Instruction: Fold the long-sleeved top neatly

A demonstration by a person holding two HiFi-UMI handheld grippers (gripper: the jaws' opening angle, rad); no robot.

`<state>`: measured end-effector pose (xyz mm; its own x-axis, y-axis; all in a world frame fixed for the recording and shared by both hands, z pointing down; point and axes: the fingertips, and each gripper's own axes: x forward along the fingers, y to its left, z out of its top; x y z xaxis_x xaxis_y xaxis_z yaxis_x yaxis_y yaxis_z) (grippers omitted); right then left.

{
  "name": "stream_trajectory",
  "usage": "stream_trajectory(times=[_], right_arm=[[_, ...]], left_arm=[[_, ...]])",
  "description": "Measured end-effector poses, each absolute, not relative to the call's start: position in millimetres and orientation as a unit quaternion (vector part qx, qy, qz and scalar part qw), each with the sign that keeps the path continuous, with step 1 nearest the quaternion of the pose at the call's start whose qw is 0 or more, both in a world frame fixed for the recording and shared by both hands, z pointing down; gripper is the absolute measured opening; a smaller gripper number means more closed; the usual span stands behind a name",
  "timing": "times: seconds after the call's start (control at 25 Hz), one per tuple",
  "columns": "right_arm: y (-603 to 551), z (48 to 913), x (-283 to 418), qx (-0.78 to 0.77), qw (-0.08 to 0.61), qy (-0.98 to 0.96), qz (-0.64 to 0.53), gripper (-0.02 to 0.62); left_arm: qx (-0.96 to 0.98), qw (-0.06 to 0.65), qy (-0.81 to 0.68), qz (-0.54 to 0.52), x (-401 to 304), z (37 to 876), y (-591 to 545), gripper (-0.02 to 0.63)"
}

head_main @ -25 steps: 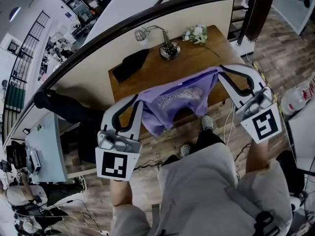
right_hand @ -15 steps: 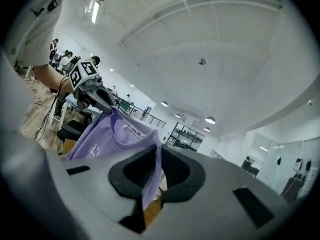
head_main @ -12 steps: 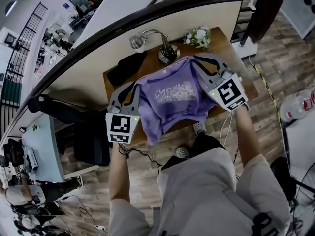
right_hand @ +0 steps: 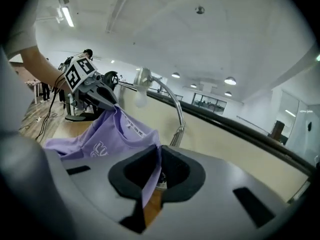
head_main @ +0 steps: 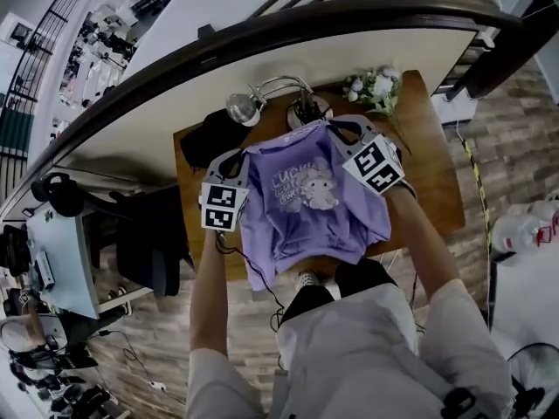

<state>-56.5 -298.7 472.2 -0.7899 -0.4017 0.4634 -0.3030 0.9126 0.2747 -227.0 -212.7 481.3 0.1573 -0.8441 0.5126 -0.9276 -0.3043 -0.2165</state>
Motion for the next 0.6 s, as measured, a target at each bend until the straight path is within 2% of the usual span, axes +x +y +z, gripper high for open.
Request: stream_trajectory(times=[0.36, 0.6], right_arm=[[-366, 582, -95, 0.170, 0.331, -0.928, -0.004, 0.045], [-372, 615, -93, 0.186, 0.368, -0.910, 0.049, 0.075]], left_arm=[[0.725, 0.193, -0.603, 0.272, -267, 588, -281, 0.034], [0.705, 0.232, -0.609, 0.280, -279, 617, -281, 0.044]])
